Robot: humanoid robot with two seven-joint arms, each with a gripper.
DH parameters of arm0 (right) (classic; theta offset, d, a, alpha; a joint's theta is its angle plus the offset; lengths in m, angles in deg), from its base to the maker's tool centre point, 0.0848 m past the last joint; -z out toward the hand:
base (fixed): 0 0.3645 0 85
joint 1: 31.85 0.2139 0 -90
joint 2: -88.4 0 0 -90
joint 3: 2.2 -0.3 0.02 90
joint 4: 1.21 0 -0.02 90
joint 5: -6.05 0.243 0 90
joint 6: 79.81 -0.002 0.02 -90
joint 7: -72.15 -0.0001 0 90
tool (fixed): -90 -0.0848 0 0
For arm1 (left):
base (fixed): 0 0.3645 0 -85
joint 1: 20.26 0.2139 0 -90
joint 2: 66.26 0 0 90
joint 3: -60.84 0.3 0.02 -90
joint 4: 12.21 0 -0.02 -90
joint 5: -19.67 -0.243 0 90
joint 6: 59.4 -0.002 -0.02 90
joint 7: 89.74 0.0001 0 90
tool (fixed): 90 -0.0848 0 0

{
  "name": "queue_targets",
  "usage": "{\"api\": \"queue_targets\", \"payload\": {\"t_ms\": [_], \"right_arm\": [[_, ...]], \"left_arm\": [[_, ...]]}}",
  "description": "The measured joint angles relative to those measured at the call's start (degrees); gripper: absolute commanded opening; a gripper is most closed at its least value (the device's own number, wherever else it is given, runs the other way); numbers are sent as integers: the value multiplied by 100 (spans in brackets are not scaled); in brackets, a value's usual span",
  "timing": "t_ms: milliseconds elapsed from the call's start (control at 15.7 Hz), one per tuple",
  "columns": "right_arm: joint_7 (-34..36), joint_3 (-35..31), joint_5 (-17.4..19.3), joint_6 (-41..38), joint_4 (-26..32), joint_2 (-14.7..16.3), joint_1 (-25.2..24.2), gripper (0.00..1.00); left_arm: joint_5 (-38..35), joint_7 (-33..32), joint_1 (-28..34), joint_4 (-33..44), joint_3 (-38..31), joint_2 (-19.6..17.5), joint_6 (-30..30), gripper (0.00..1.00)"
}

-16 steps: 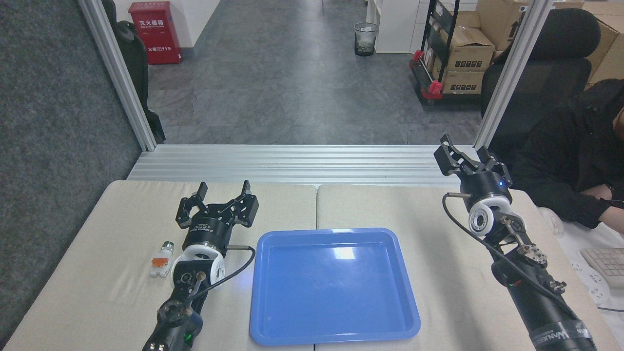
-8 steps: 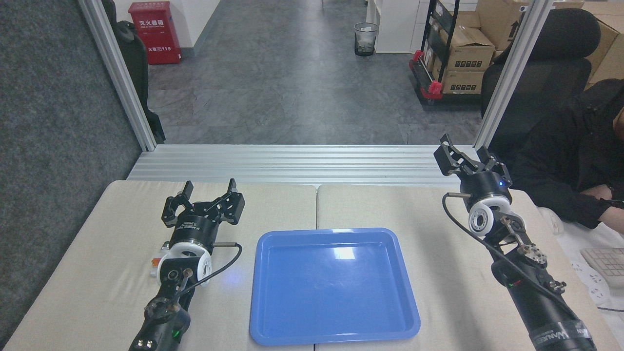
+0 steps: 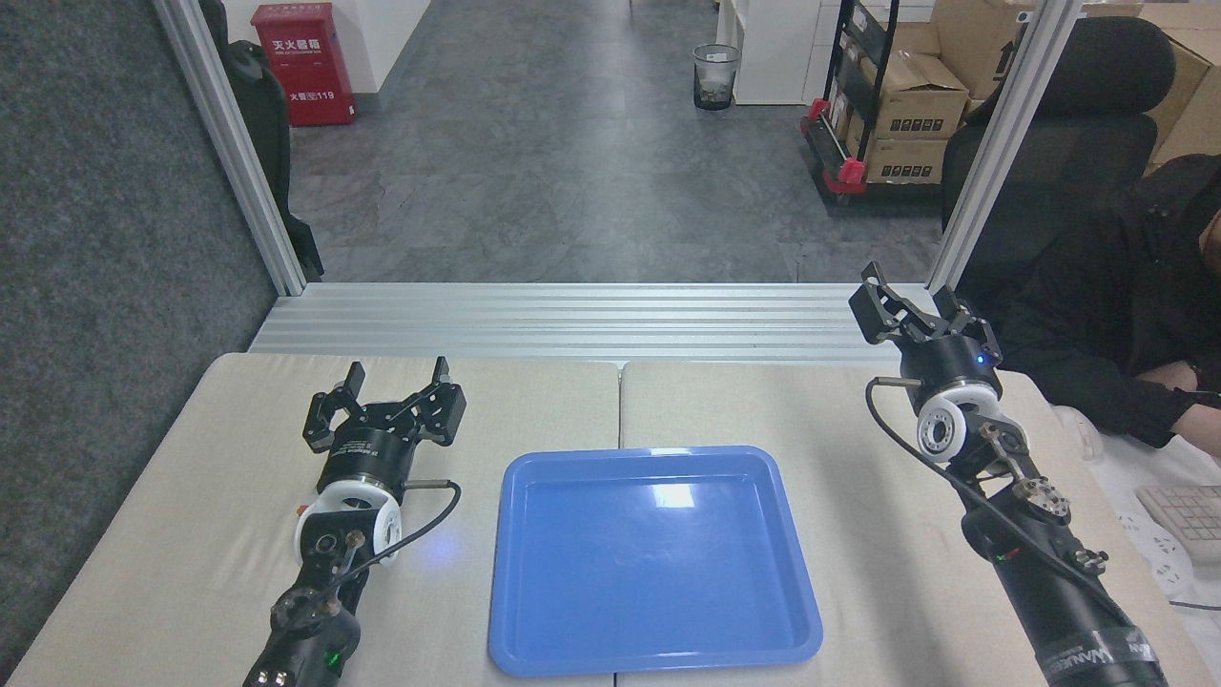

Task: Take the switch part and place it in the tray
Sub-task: 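Lower the left gripper over the switch part and close on it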

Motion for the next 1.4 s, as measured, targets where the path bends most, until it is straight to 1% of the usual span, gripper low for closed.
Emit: {"api": "queue_targets", "payload": {"t_ms": [127, 382, 700, 1209, 1336, 1400], "right_arm": [[0, 0, 0, 0, 0, 0, 0, 99], [0, 0, 0, 0, 0, 0, 0, 99], [0, 0, 0, 0, 0, 3, 0, 99], [0, 0, 0, 0, 0, 2, 0, 99], [0, 0, 0, 0, 0, 2, 0, 99], [0, 0, 2, 0, 0, 2, 0, 99]], "left_arm": [[0, 6, 94, -102, -99, -72, 3, 100], [0, 126, 480, -270, -309, -296, 55, 100], [-81, 398, 867, -383, -508, -489, 197, 100], [-330, 744, 1006, -1016, -419, -648, 224, 100], [-350, 765, 1024, -1170, -377, -671, 227, 98], [-357, 768, 1031, -1235, -360, -678, 226, 89]]}}
